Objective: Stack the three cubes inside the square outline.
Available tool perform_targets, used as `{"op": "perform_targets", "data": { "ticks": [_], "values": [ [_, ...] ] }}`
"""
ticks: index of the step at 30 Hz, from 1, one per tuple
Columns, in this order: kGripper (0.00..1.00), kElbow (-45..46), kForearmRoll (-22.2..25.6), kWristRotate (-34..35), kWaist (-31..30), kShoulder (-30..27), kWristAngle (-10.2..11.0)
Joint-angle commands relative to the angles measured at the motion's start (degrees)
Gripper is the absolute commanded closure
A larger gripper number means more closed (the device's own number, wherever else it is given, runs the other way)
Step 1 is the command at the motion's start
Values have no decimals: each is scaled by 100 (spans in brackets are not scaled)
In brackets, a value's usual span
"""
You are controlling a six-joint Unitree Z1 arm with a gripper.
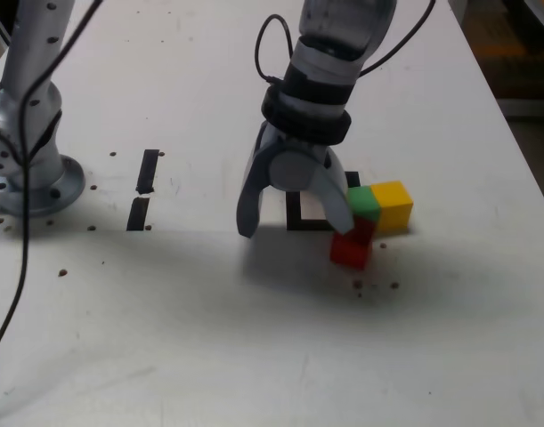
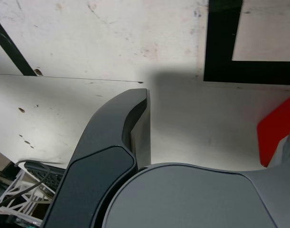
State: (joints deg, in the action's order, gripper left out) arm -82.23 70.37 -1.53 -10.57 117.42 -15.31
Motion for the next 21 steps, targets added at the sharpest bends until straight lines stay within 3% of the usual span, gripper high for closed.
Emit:
{"op": "perform_targets", "data": {
  "ticks": [1, 13, 21],
  "values": [
    [2, -75, 12, -5, 20, 29, -2],
    [2, -495, 72, -22, 48, 200, -36],
    [2, -387, 240, 48, 55, -110, 52]
  ]
}}
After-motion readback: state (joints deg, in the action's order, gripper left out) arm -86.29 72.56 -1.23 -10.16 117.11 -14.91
